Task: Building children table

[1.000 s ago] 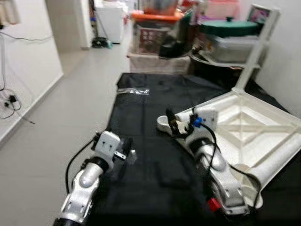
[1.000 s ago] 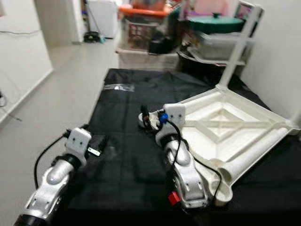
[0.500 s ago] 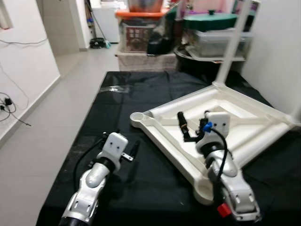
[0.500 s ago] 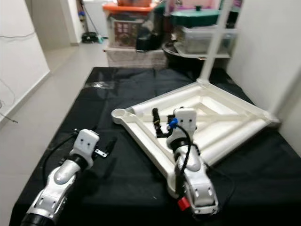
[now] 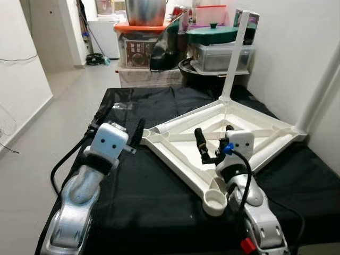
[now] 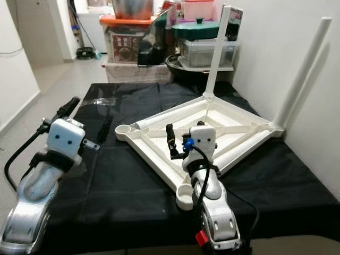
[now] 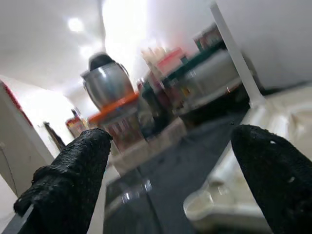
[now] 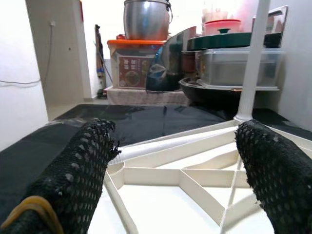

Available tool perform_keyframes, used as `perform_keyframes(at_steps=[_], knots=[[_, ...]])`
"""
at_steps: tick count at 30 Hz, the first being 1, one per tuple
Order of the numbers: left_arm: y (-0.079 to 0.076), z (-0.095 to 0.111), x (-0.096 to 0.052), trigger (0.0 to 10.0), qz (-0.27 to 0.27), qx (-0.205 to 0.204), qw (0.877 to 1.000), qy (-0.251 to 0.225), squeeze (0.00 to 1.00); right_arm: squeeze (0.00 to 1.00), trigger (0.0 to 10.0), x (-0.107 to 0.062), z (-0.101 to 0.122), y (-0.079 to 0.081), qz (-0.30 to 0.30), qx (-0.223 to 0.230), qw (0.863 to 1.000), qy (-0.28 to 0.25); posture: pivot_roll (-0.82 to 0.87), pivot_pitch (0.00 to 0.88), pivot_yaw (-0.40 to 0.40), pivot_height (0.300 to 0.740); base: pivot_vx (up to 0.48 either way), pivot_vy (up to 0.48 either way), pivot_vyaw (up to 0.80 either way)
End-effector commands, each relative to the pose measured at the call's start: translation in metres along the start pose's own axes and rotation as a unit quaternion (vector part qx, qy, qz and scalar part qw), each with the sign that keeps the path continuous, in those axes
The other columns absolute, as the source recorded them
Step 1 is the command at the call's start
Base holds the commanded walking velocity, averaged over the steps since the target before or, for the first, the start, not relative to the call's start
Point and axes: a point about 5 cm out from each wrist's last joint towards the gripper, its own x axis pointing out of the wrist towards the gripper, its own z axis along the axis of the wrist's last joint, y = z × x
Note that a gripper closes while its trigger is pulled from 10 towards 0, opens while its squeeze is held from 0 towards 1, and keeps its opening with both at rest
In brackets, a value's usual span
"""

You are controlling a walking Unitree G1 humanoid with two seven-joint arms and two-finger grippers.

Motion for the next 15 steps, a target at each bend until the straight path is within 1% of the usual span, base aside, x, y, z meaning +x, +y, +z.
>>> perform_keyframes(at_steps=[1, 2, 6, 7, 8, 10, 11, 13, 14, 15], knots=[[0.001, -0.005, -0.009, 10.0, -0.008, 0.013, 1.000, 0.018, 0.00, 0.00, 10.0, 0.000, 0.001, 0.007, 0.016, -0.002, 1.000, -0.006, 0.11, 0.000, -0.058, 0.740, 0.000, 0.000, 0.00], [0.001, -0.007, -0.011, 10.0, -0.009, 0.014, 1.000, 0.025, 0.00, 0.00, 10.0, 0.000, 0.002, 0.008, 0.019, -0.003, 1.000, -0.009, 0.11, 0.000, -0.057, 0.740, 0.000, 0.000, 0.00], [0.001, -0.007, -0.013, 10.0, -0.011, 0.011, 1.000, 0.026, 0.00, 0.00, 10.0, 0.000, 0.004, 0.005, 0.017, -0.006, 1.000, -0.013, 0.11, 0.000, -0.045, 0.740, 0.000, 0.000, 0.00], [0.000, -0.002, -0.019, 10.0, -0.016, 0.009, 0.999, 0.032, 0.00, 0.00, 10.0, -0.001, 0.004, -0.001, 0.008, -0.011, 1.000, -0.015, 0.11, 0.000, -0.040, 0.740, 0.000, 0.000, 0.00], [0.000, -0.002, -0.019, 10.0, -0.016, 0.009, 0.999, 0.032, 0.00, 0.00, 10.0, -0.001, 0.004, -0.001, 0.008, -0.011, 1.000, -0.015, 0.11, 0.000, -0.040, 0.740, 0.000, 0.000, 0.00], [0.000, 0.003, -0.028, 10.0, -0.021, 0.006, 0.999, 0.043, 0.00, 0.00, 10.0, -0.004, 0.003, -0.006, -0.004, -0.014, 1.000, -0.014, 0.11, 0.000, -0.038, 0.740, 0.000, 0.000, 0.00], [0.000, 0.003, -0.028, 10.0, -0.021, 0.006, 0.999, 0.043, 0.00, 0.00, 10.0, -0.004, 0.003, -0.006, -0.004, -0.014, 1.000, -0.014, 0.11, 0.000, -0.038, 0.740, 0.000, 0.000, 0.00], [-0.001, 0.006, -0.037, 10.0, -0.026, 0.006, 0.998, 0.054, 0.00, 0.00, 10.0, -0.008, 0.000, -0.005, -0.010, -0.013, 1.000, -0.012, 0.11, 0.000, -0.035, 0.740, 0.000, 0.000, 0.00], [-0.001, 0.006, -0.037, 10.0, -0.026, 0.006, 0.998, 0.054, 0.00, 0.00, 10.0, -0.008, 0.000, -0.005, -0.010, -0.013, 1.000, -0.012, 0.11, 0.000, -0.035, 0.740, 0.000, 0.000, 0.00], [-0.001, 0.006, -0.041, 10.0, -0.030, 0.009, 0.998, 0.059, 0.00, 0.00, 10.0, -0.009, -0.001, -0.003, -0.008, -0.014, 1.000, -0.011, 0.11, 0.000, -0.036, 0.740, 0.000, 0.000, 0.00]])
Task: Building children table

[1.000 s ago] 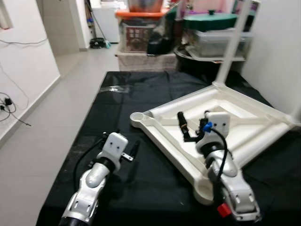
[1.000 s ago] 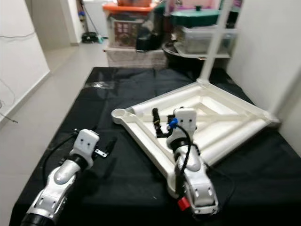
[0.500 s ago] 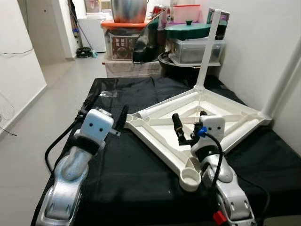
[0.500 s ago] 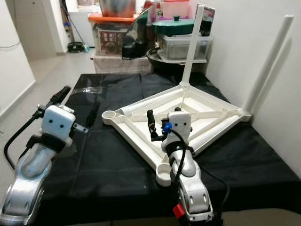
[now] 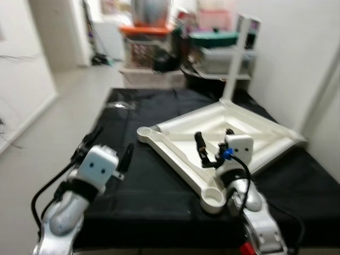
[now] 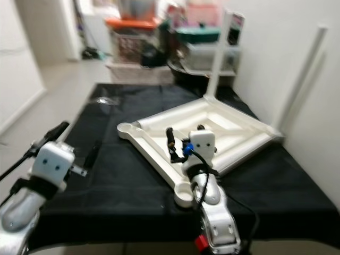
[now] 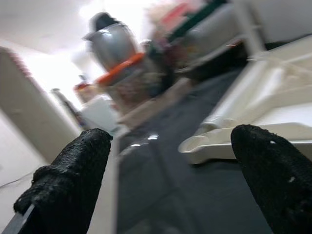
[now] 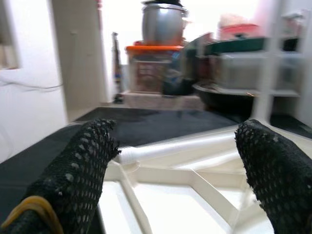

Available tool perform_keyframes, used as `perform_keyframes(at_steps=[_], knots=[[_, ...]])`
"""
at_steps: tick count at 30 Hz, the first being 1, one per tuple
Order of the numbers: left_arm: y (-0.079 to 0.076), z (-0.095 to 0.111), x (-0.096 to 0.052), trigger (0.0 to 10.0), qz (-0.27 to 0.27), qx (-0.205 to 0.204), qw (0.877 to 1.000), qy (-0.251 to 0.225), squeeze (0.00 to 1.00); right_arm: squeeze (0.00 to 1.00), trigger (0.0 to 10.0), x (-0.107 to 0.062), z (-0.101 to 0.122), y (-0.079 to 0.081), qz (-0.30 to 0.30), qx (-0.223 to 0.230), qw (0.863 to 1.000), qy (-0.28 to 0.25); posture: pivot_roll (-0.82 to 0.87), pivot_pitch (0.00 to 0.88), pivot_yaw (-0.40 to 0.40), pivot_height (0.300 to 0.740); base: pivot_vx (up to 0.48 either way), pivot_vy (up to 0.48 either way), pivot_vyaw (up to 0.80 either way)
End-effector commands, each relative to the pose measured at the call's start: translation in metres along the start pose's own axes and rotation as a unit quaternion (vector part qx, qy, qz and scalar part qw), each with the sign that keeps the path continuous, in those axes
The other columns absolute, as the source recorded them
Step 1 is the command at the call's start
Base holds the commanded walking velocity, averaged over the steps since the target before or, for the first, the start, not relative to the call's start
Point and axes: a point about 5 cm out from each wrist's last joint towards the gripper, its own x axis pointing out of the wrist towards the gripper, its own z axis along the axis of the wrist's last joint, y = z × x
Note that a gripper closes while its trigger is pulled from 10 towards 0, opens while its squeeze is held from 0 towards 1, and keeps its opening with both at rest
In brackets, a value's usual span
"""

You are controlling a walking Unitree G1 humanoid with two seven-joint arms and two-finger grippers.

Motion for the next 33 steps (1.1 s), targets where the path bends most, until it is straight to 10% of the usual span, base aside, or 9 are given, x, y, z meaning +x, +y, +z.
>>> perform_keyframes(at_steps=[1, 20, 33], knots=[[0.000, 0.003, -0.001, 10.0, -0.008, 0.009, 1.000, 0.000, 0.00, 0.00, 10.0, -0.004, -0.002, 0.003, -0.002, -0.008, 1.000, 0.000, 0.12, 0.000, -0.035, 0.740, 0.000, 0.000, 0.00], [0.003, 0.000, -0.009, 10.0, -0.001, 0.011, 1.000, 0.029, 0.00, 0.00, 10.0, 0.000, -0.003, 0.002, -0.001, -0.016, 1.000, -0.004, 0.13, 0.000, -0.047, 0.740, 0.000, 0.000, 0.00], [0.001, -0.013, 0.012, 10.0, -0.004, -0.020, 0.999, 0.041, 0.00, 0.00, 10.0, 0.007, -0.001, -0.001, -0.010, -0.025, 1.000, -0.005, 0.09, 0.000, -0.046, 0.740, 0.000, 0.037, 0.00]])
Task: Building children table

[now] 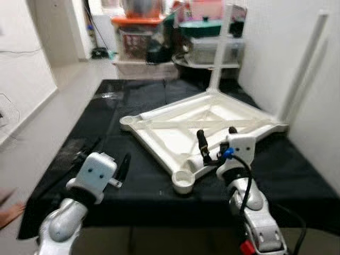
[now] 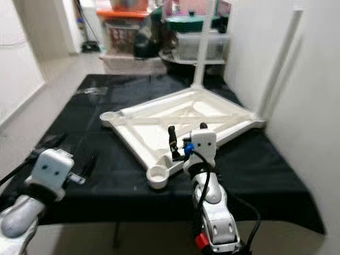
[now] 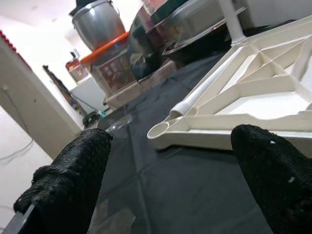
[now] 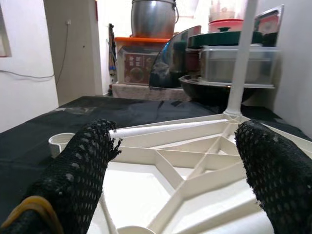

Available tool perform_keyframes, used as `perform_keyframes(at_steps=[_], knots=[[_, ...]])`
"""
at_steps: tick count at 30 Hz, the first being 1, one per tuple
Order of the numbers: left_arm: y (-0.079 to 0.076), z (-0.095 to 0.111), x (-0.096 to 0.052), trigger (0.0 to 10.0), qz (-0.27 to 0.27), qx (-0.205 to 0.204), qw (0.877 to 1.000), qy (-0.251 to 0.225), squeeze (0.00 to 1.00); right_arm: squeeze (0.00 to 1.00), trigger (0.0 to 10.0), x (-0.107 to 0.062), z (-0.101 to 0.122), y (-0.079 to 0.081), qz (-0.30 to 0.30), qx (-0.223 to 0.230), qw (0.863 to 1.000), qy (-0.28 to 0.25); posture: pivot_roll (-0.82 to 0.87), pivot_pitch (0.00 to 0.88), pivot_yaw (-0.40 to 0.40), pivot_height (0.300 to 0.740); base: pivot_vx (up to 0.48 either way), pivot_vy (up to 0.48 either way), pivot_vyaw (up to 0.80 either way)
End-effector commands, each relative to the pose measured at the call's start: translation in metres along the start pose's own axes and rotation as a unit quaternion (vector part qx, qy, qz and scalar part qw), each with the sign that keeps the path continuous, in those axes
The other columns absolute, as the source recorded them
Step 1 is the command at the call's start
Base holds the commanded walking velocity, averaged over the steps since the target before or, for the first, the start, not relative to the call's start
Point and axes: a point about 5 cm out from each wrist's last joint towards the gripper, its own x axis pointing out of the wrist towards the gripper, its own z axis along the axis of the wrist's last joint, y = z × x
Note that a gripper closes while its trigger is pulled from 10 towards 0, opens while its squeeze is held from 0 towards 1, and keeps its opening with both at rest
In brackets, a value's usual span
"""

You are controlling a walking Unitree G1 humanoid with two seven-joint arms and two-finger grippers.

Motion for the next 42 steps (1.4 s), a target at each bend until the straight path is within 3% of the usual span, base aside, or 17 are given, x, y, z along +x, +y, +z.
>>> perform_keyframes(at_steps=[1, 12, 20, 24, 30, 42], knots=[[-0.002, -0.003, 0.004, 10.0, -0.005, -0.014, 1.000, 0.008, 0.00, 0.00, 10.0, 0.001, -0.001, -0.001, -0.003, -0.009, 1.000, 0.005, 0.09, 0.000, -0.046, 0.740, 0.000, 0.480, 0.00], [-0.016, -0.006, 0.010, 10.0, -0.015, -0.038, 0.999, 0.007, 0.00, 0.00, 10.0, 0.000, -0.004, -0.006, -0.008, -0.018, 1.000, 0.015, 0.07, 0.000, -0.055, 0.740, 0.000, 0.480, 0.00], [-0.019, -0.006, 0.013, 10.0, -0.013, -0.042, 0.999, -0.002, 0.00, 0.00, 10.0, 0.000, -0.005, -0.008, -0.007, -0.025, 0.999, 0.019, 0.07, 0.000, -0.057, 0.740, 0.000, 0.000, 0.00], [-0.020, -0.005, 0.016, 10.0, -0.012, -0.079, 0.997, -0.007, 0.00, 0.00, 10.0, 0.000, -0.005, -0.008, -0.005, -0.031, 0.999, 0.019, 0.07, 0.000, -0.059, 0.740, 0.000, 0.000, 0.00], [-0.026, -0.001, 0.018, 10.0, -0.026, -0.092, 0.995, -0.016, 0.00, 0.00, 10.0, 0.003, -0.005, -0.003, 0.000, -0.089, 0.996, 0.016, 0.07, 0.000, -0.060, 0.740, 0.452, 0.000, 0.27], [-0.029, -0.003, 0.022, 10.0, -0.027, -0.090, 0.995, -0.017, 0.00, 0.00, 10.0, 0.005, -0.007, -0.005, -0.005, -0.056, 0.998, 0.027, 0.07, 0.000, -0.057, 0.740, 0.418, 0.000, 0.53]])
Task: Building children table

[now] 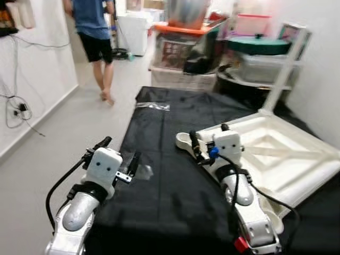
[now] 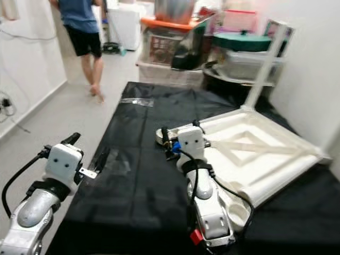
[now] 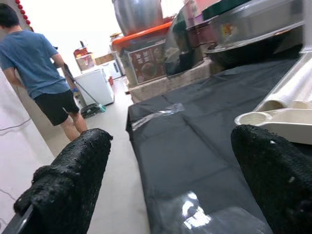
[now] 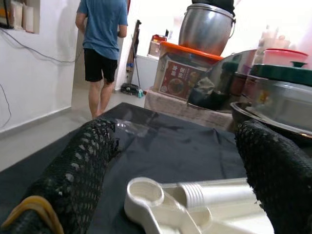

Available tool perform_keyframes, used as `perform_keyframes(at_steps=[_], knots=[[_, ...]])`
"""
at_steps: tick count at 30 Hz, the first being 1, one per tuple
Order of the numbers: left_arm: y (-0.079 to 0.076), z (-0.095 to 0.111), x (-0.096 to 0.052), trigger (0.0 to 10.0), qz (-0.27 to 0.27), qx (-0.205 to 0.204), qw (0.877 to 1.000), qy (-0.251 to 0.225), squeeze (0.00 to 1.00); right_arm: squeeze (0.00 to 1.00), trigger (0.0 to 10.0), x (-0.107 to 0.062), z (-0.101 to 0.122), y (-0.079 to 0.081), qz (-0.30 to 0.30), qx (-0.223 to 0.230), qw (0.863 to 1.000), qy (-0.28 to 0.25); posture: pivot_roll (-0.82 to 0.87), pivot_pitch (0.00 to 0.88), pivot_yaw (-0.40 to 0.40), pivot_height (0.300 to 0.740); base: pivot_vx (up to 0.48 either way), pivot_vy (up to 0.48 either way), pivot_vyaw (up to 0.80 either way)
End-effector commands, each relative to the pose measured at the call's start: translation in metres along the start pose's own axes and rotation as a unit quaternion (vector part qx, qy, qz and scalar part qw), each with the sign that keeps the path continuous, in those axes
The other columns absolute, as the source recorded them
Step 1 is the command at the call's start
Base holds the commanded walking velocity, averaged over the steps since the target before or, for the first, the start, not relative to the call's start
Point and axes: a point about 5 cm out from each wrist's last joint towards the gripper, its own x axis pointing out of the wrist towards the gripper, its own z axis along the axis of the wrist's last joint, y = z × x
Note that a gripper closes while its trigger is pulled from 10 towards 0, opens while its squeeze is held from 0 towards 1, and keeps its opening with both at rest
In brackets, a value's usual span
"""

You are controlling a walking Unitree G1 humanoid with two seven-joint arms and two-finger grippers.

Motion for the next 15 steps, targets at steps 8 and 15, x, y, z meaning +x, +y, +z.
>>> perform_keyframes(at_steps=[8, 15], knots=[[-0.006, 0.000, 0.005, 10.0, -0.011, -0.004, 1.000, -0.005, 0.00, 0.00, 10.0, 0.001, -0.009, -0.006, -0.001, 0.020, 0.999, 0.029, 0.07, 0.000, -0.062, 0.740, 0.000, 0.000, 0.00], [-0.007, -0.004, 0.004, 10.0, -0.013, 0.002, 1.000, 0.003, 0.00, 0.00, 10.0, 0.001, -0.020, -0.016, 0.005, 0.014, 0.997, 0.070, 0.08, 0.000, -0.069, 0.740, 0.000, 0.000, 0.00]])
